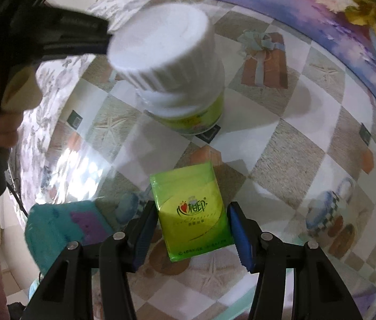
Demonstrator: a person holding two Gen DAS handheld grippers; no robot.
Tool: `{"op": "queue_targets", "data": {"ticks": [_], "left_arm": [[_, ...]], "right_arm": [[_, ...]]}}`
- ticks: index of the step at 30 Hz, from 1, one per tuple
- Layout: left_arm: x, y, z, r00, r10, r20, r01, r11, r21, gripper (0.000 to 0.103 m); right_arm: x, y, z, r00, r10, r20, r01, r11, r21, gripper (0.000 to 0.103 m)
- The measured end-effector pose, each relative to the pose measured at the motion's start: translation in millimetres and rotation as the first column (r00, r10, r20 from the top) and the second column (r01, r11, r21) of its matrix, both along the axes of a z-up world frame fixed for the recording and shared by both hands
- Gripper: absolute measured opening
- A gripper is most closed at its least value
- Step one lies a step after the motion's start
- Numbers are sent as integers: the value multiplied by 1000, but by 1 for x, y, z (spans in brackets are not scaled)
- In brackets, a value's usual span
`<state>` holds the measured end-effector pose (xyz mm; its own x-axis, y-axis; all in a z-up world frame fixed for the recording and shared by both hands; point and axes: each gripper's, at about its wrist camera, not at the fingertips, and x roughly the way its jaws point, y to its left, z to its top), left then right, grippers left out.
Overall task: Organize soft objects
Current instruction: 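Grasp the green tissue packet with the right tool while the left tool grasps the red bow, then carry the red bow and green packet over the white tray with both tools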
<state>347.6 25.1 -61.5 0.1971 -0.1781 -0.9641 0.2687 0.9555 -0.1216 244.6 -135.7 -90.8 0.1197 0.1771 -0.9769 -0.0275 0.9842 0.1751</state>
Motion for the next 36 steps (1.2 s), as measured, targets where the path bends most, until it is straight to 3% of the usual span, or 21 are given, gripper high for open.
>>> {"op": "queue_targets", "data": {"ticks": [3,5,8,11,15,21,24,31,36], "left_arm": [[-21,11,24,999,-15,37,14,1000,25,22],[-37,16,40,998,-24,53,22,999,44,22],[-58,23,59,998,-24,64,23,1000,21,22],[-82,26,74,996,-23,89,18,999,48,22],[-111,37,88,993,-22,118,19,999,26,22],[-146,77,84,989,45,140,-43,999,-20,22],[-160,96,75,989,86,123,-76,994,-80,22],[-189,130,50,984,157,88,-140,975,-174,22],[-198,142,30,981,191,44,-180,965,-192,22]], "right_arm": [[-16,-1,18,1000,-12,21,12,1000,-1,51],[-29,-1,31,999,-22,39,22,1000,2,42],[-48,0,49,998,-25,60,25,1000,0,41],[-64,2,61,997,-35,75,36,999,-5,41],[-75,8,55,997,-32,71,34,999,-29,41],[-77,16,20,999,-53,15,53,999,1,43],[-79,23,7,998,-64,-2,64,998,8,55],[-85,47,-3,998,61,36,-58,996,-62,80],[-84,54,-15,996,84,36,-80,992,-101,83]]}}
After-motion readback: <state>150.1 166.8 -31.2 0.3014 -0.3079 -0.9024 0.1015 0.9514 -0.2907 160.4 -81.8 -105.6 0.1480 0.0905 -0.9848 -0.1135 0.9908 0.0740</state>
